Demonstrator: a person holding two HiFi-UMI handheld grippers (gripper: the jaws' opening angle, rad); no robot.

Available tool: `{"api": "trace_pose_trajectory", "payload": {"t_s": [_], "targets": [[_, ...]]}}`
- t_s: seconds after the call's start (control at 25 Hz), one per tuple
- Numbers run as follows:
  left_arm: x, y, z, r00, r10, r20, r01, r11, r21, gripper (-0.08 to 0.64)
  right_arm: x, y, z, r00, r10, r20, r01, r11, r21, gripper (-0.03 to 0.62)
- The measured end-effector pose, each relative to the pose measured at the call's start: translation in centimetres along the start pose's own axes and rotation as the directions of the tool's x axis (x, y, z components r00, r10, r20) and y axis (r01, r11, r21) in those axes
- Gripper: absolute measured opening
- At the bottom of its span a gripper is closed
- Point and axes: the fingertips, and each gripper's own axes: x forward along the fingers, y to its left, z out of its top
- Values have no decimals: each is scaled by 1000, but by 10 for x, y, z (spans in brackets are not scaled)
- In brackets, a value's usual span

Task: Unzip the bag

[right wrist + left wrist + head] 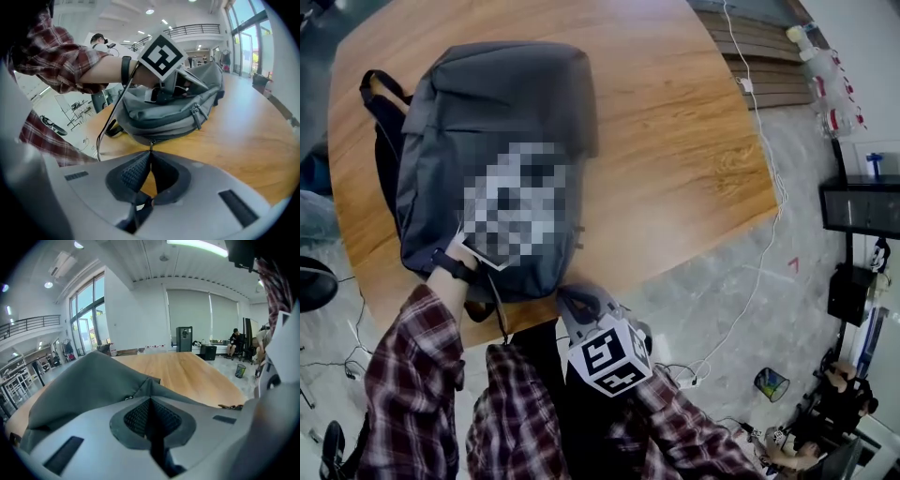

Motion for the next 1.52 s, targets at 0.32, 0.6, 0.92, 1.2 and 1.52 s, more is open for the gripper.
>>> {"api": "trace_pose_trajectory", "payload": {"t_s": [0.32,0.6,0.92,1.2,1.52], "targets": [[-54,-1,-31,991,9,-135,16,983,182,8,-23,-52,-17,990,-144,16,142,986,85,18],[-98,-45,-84,952,-20,-304,37,998,48,8,-34,-101,-13,971,-236,24,236,972,15,18],[-94,-93,-75,963,7,-271,-104,933,-346,8,-15,-167,39,961,-268,69,274,956,-109,18],[-73,-96,-56,970,-39,-242,-59,920,-388,8,4,-197,69,973,-213,83,226,956,-186,18],[-12,-26,25,999,-47,-28,50,992,112,8,3,-193,70,981,-181,71,191,965,-181,18]]}}
